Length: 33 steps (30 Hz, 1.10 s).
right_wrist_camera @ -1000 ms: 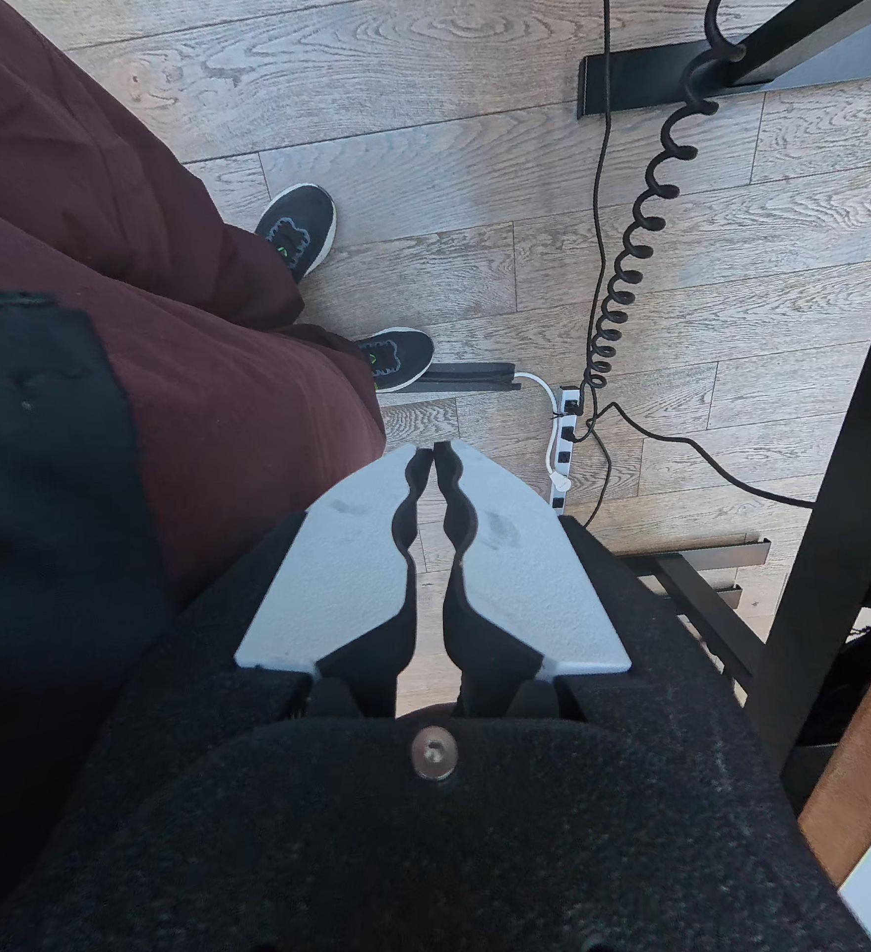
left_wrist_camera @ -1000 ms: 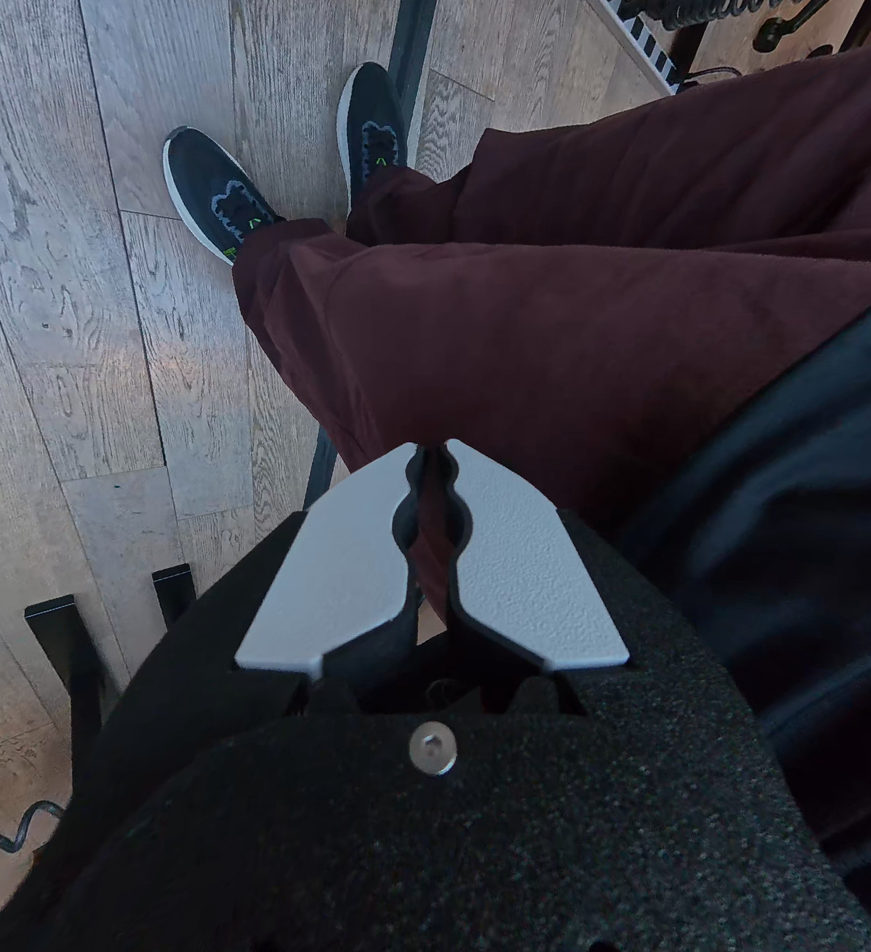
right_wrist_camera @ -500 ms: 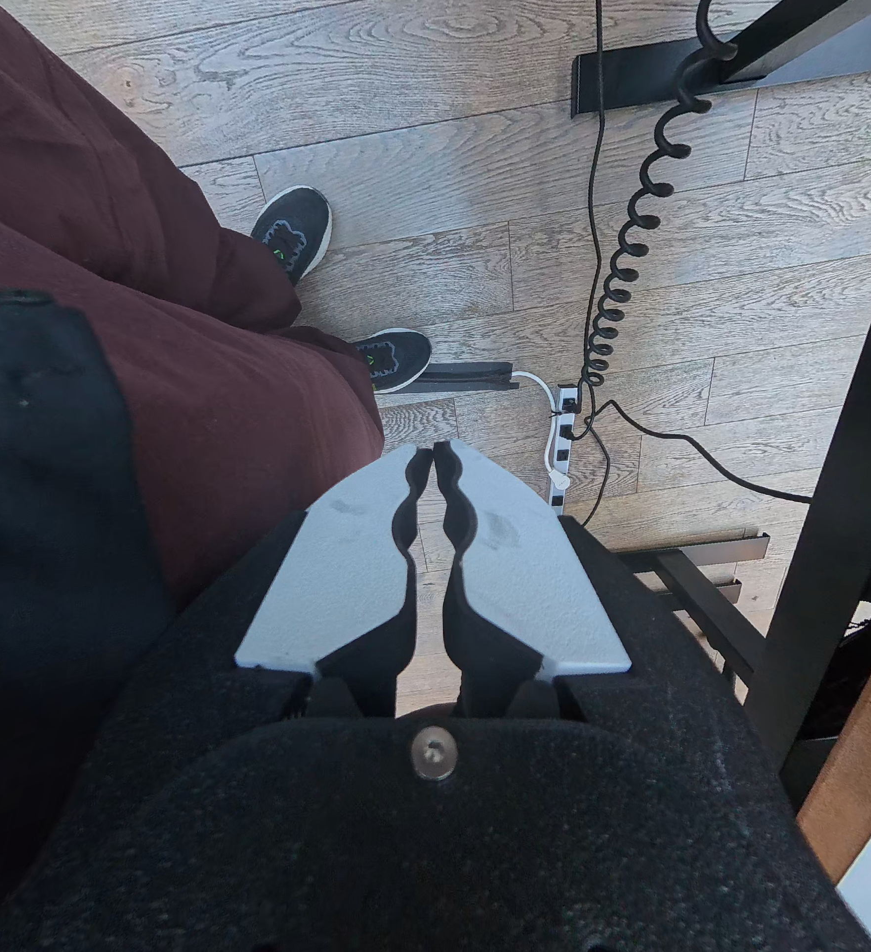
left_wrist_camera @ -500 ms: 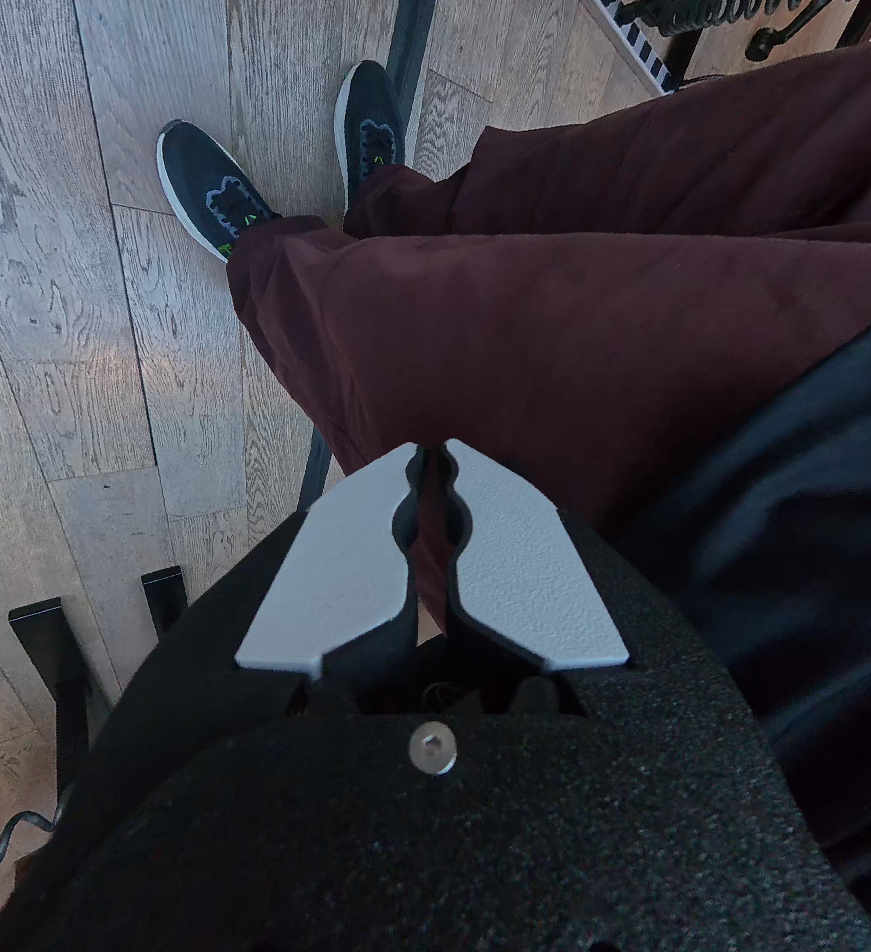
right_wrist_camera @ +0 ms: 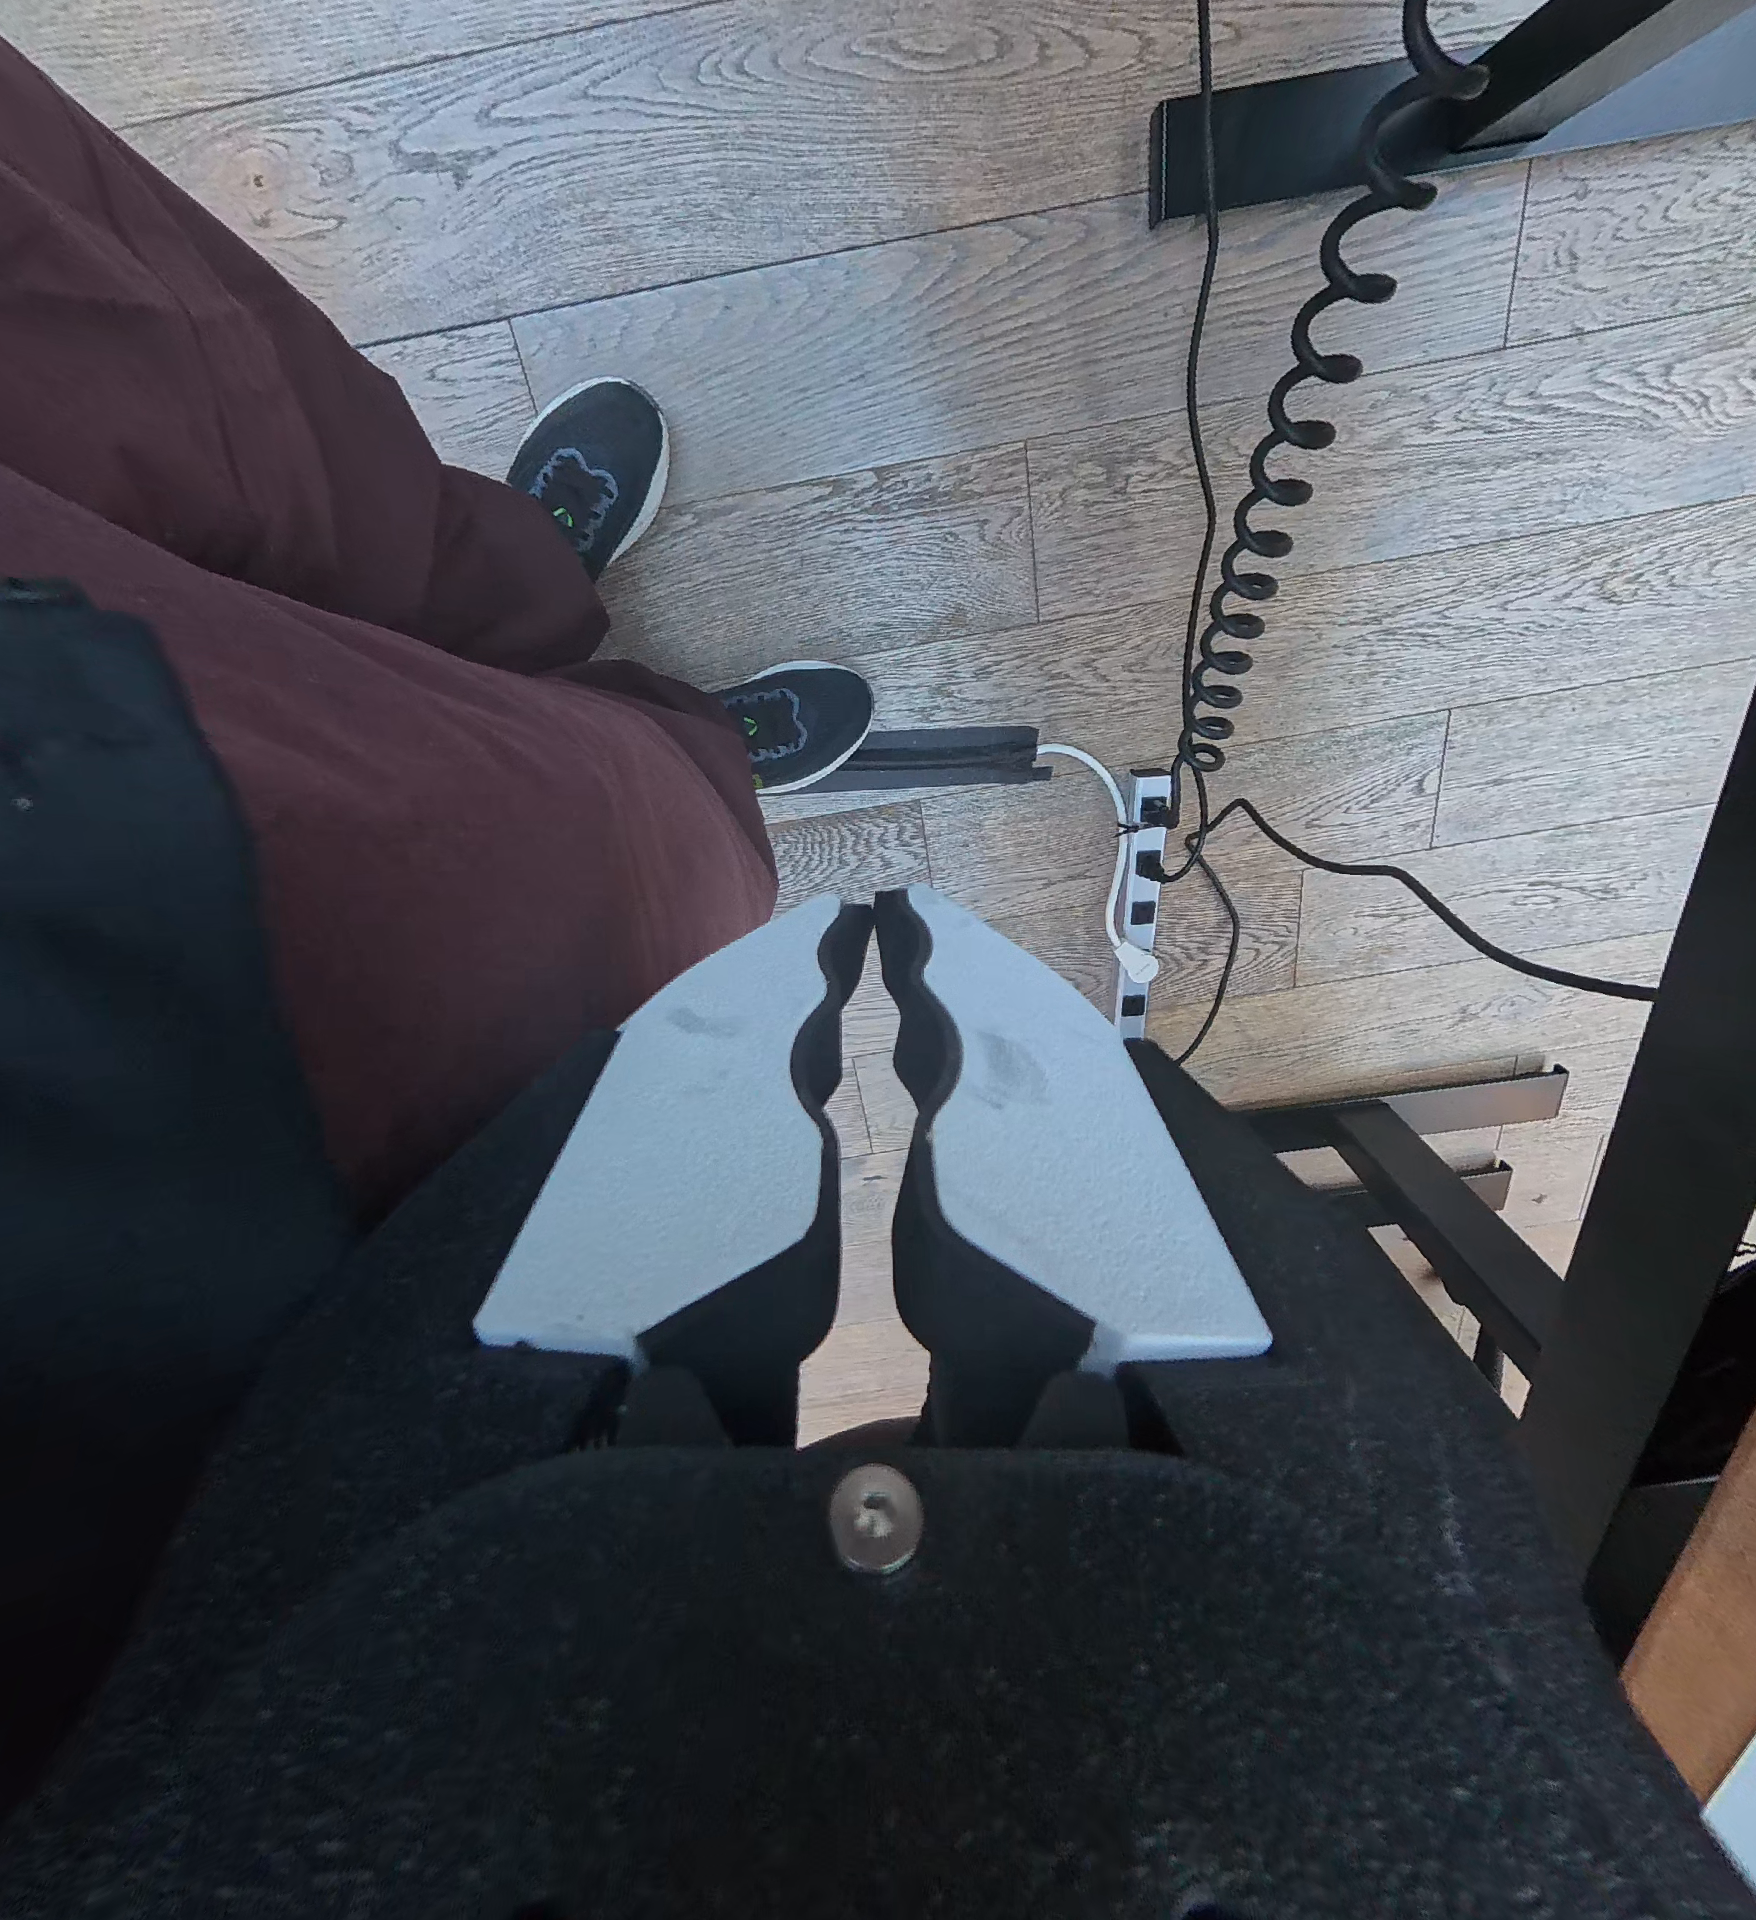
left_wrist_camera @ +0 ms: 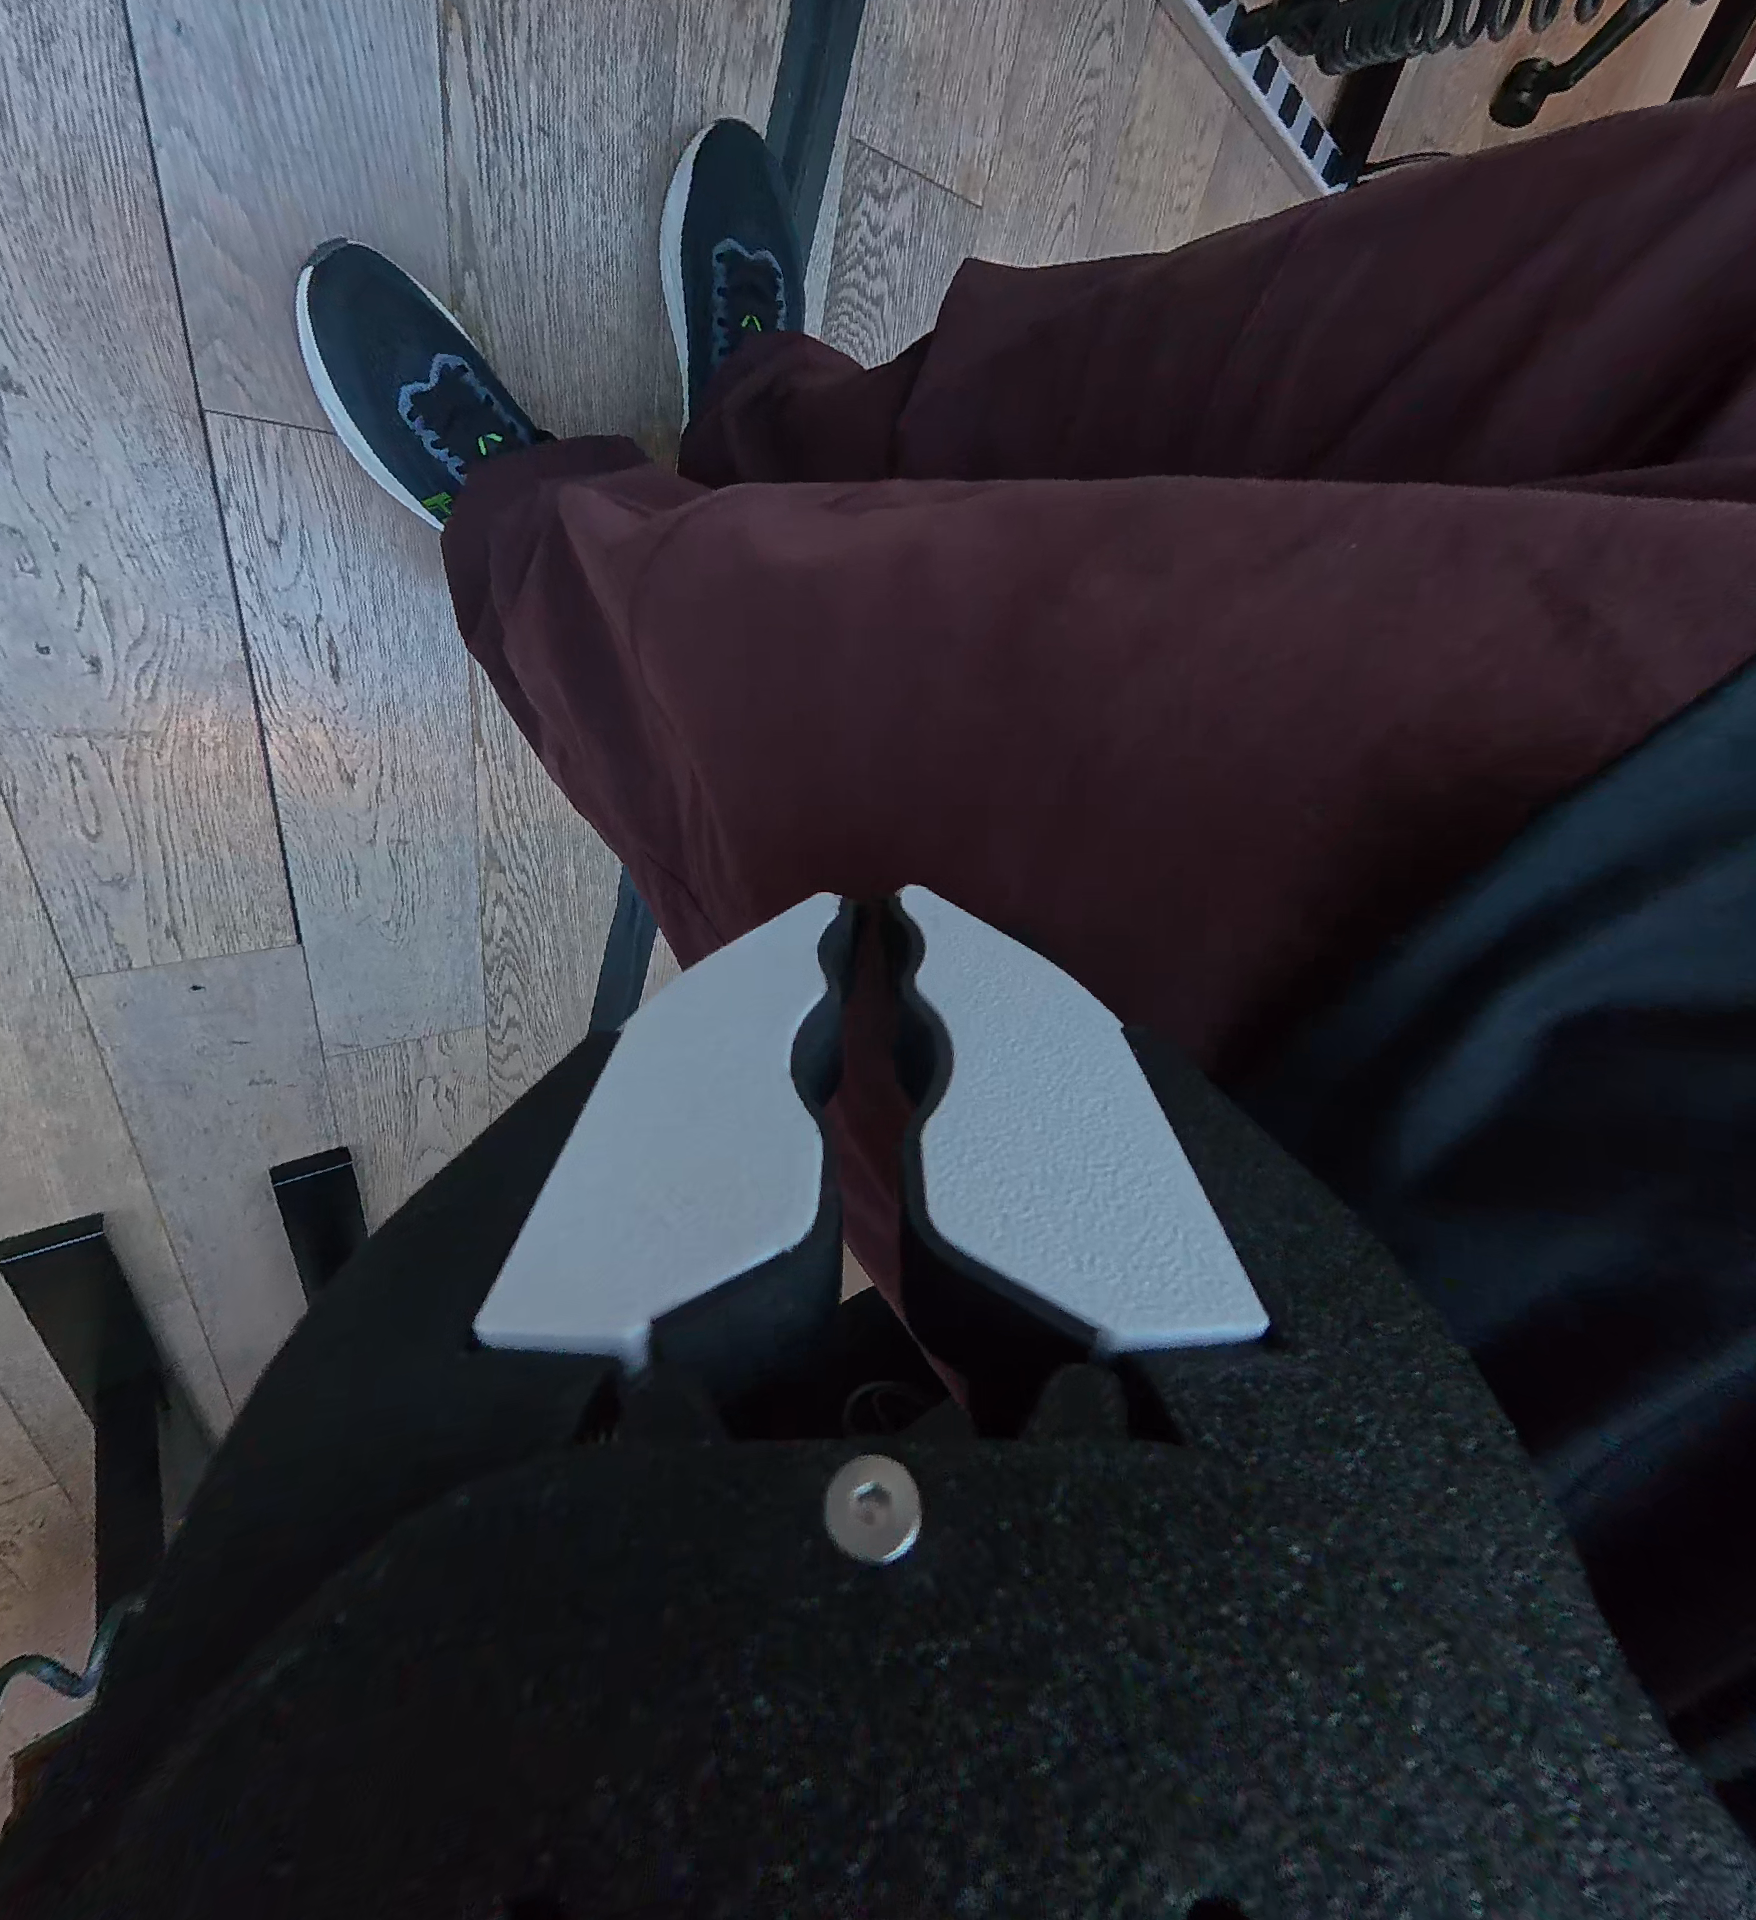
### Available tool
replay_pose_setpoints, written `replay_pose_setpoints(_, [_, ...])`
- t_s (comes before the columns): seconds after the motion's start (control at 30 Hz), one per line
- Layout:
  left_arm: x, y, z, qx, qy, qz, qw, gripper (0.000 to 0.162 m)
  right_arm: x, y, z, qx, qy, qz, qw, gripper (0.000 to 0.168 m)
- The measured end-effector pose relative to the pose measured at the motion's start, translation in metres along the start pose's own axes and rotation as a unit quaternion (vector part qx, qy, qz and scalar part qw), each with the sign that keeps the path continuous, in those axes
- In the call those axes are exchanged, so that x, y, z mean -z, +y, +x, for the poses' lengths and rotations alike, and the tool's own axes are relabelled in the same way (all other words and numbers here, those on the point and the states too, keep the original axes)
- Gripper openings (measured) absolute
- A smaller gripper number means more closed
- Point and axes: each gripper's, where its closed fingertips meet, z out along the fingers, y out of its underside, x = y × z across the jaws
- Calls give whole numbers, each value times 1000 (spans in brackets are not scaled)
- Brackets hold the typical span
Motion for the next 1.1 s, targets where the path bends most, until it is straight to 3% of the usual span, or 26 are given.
replay_pose_setpoints(0.7, [3, -9, -3, -2, 1, 2, 1000, 6, -1, 1, 0, -17, -1, -3, 1000, 7])
replay_pose_setpoints(1.1, [-7, -4, -6, 41, 31, 40, 998, 6, 6, -23, 6, 65, 0, -27, 998, 7])
